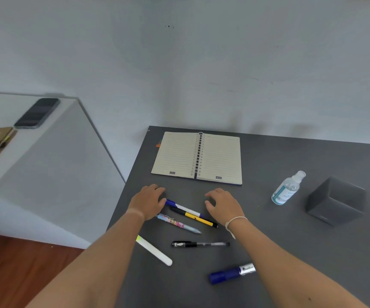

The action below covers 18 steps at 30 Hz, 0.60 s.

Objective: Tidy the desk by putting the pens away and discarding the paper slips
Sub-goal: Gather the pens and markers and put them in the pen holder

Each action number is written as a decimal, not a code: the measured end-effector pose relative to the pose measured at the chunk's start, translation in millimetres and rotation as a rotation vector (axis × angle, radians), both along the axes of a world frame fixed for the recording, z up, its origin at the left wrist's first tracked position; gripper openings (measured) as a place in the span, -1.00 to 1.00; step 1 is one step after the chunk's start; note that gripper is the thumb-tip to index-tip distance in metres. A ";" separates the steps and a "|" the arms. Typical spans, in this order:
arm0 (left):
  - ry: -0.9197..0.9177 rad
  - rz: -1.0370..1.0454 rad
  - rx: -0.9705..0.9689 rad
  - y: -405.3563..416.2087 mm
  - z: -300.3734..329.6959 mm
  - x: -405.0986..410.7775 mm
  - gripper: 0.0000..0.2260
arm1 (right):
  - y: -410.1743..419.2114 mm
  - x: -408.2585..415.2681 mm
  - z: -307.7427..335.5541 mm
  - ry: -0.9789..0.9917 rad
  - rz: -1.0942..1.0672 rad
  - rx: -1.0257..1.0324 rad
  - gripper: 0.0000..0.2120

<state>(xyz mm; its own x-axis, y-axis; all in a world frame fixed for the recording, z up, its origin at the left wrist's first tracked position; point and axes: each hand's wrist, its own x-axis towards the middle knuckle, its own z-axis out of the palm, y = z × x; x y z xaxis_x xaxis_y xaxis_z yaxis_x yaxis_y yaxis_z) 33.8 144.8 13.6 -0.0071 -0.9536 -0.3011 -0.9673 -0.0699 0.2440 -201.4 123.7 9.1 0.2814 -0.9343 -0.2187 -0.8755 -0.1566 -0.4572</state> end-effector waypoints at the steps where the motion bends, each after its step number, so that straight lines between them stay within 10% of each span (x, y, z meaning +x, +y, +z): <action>1: 0.013 0.012 -0.019 4.5 1.0 1.5 -0.62 | 4.6 2.5 -0.3 -0.028 0.019 -0.002 -0.71; 18: 0.031 0.012 -0.027 60.4 -6.2 -12.5 -0.72 | 33.5 9.0 -11.5 0.017 0.222 -0.098 -0.84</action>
